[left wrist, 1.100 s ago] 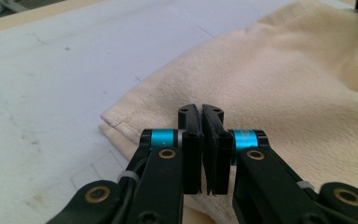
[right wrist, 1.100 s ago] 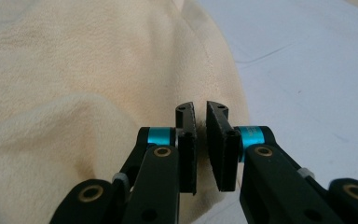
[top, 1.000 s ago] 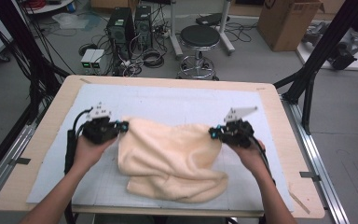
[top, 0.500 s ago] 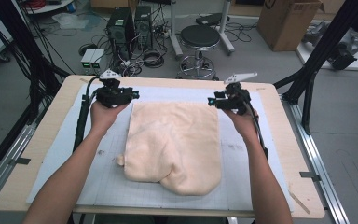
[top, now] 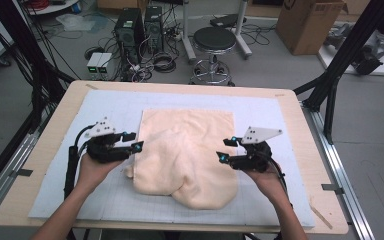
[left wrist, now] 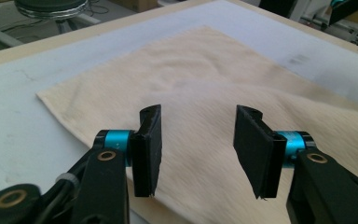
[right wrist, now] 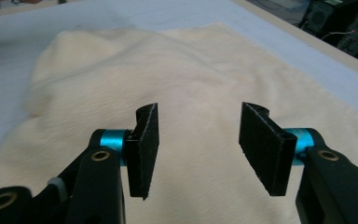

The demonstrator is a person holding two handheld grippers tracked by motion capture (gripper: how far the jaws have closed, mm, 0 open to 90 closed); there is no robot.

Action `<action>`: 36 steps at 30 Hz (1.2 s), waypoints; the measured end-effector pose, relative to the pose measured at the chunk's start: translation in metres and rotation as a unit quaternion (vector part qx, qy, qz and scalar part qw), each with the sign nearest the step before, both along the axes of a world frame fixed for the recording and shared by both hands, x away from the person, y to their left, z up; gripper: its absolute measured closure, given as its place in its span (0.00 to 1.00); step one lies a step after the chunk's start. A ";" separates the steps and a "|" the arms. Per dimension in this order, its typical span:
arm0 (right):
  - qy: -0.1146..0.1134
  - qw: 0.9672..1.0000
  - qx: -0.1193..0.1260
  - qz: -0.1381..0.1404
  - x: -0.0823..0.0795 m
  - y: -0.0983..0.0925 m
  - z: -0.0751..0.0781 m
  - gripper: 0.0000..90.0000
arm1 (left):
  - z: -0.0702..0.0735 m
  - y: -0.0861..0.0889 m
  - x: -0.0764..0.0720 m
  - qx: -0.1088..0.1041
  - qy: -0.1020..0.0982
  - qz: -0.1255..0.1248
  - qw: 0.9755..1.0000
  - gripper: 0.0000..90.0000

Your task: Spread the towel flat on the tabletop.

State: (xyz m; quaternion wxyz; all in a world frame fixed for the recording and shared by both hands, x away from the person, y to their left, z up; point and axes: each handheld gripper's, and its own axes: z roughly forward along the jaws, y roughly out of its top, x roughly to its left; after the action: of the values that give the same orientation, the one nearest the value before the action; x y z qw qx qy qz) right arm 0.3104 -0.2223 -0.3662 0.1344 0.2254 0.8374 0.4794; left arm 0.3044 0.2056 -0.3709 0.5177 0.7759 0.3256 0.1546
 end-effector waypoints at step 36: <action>0.062 0.989 -0.073 0.115 -0.061 0.018 -0.069 0.84 | -0.061 -0.024 -0.064 0.113 -0.028 -0.075 0.990 0.89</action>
State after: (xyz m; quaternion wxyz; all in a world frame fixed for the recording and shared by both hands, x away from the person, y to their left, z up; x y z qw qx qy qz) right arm 0.2498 -0.2045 -0.4348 0.0422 0.1460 0.8972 0.4147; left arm 0.2401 0.1814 -0.4315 0.4462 0.8468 0.2324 0.1729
